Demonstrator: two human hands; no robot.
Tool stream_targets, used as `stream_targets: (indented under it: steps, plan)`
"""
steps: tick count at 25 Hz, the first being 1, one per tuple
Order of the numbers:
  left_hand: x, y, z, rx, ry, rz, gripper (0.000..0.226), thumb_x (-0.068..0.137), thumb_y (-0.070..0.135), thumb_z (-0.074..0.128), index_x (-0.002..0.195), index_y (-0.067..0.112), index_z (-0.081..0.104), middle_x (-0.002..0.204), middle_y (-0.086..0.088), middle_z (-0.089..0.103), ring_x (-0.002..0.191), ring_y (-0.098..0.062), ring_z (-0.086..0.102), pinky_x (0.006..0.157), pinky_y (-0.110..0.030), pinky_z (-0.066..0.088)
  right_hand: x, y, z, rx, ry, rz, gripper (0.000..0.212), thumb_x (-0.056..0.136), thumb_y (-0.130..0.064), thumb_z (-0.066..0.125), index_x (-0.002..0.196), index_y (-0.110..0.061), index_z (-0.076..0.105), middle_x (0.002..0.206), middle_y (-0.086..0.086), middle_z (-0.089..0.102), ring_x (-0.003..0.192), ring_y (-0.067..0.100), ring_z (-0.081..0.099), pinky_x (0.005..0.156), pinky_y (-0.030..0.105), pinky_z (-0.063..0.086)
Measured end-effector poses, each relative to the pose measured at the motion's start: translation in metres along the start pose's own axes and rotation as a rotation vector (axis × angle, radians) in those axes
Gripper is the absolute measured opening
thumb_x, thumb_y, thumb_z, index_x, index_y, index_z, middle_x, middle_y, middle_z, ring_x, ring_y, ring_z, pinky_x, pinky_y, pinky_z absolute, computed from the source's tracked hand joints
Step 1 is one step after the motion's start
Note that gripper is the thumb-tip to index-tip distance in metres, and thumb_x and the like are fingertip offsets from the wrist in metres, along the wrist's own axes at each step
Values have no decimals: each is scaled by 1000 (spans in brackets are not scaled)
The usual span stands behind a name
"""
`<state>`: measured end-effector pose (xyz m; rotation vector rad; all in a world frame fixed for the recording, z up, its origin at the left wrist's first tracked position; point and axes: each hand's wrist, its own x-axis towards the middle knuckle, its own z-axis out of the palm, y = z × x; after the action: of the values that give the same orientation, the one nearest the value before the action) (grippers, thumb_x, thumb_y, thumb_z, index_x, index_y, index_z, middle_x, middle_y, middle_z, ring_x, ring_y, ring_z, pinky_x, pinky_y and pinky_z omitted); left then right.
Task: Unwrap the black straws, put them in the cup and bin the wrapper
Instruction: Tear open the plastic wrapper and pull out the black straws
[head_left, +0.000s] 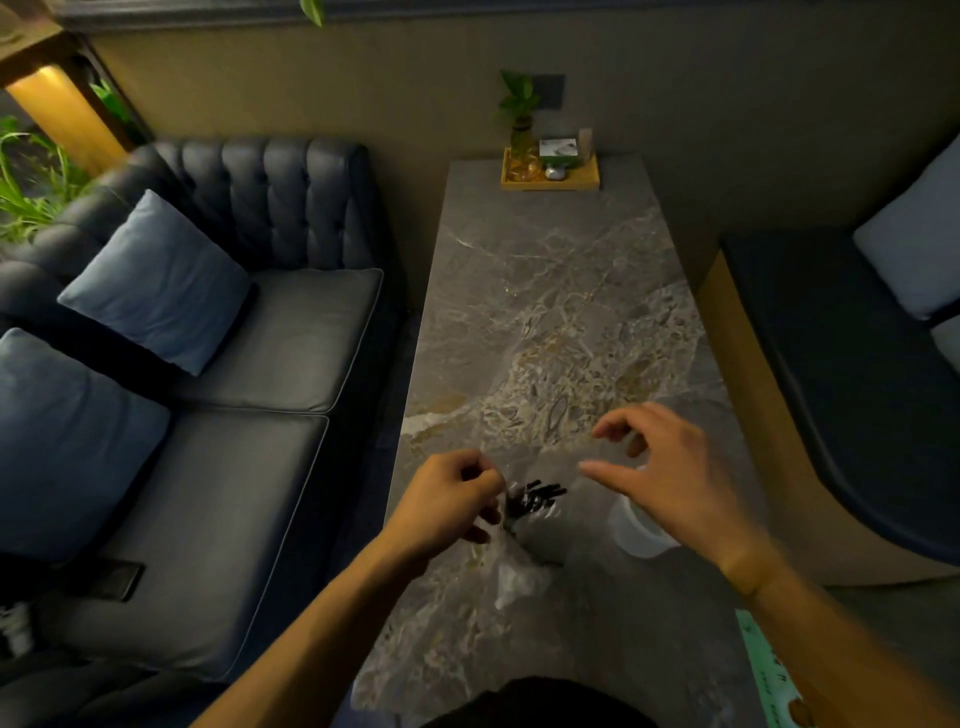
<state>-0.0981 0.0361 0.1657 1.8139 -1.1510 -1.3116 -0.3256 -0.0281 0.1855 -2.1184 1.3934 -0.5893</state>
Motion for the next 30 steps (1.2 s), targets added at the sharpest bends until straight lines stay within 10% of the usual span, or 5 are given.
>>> stream_targets:
  steps: [5, 11, 14, 22, 30]
  plan:
    - [-3, 8, 24, -27, 97, 84, 10, 87, 17, 58, 81, 15, 65, 65, -2, 67, 58, -14, 67, 52, -25, 57, 13, -44, 24, -162, -146, 65, 76, 86, -74, 25, 56, -13, 57, 54, 3, 62, 52, 17, 59, 50, 38, 47]
    - [-5, 9, 35, 53, 160, 270, 20, 77, 33, 59, 76, 14, 64, 67, -8, 70, 65, -27, 69, 60, -49, 58, 41, -48, 34, -53, -185, 208, 32, 77, -47, 63, 68, -17, 71, 64, 3, 70, 64, 21, 67, 60, 43, 57]
    - [-4, -2, 35, -113, 34, 288, 29, 79, 46, 60, 78, 18, 65, 72, -9, 70, 67, -21, 68, 57, -37, 58, 42, -49, 31, 50, -155, 197, 15, 75, -36, 68, 73, -22, 73, 70, -1, 74, 70, 16, 68, 68, 43, 58]
    - [50, -107, -7, -387, 95, -310, 19, 92, 21, 61, 110, 20, 63, 104, -9, 68, 84, -19, 62, 67, -33, 52, 53, -65, -20, 197, -191, 7, 10, 80, -21, 75, 88, -21, 71, 75, -2, 73, 75, 7, 70, 74, 27, 57]
    - [73, -113, 2, -707, -116, -162, 47, 84, 10, 72, 125, 29, 58, 123, 3, 68, 115, -21, 63, 81, -38, 53, 58, -76, -63, 473, -162, 73, 16, 80, -10, 74, 95, -6, 70, 82, 10, 75, 75, 17, 69, 69, 22, 58]
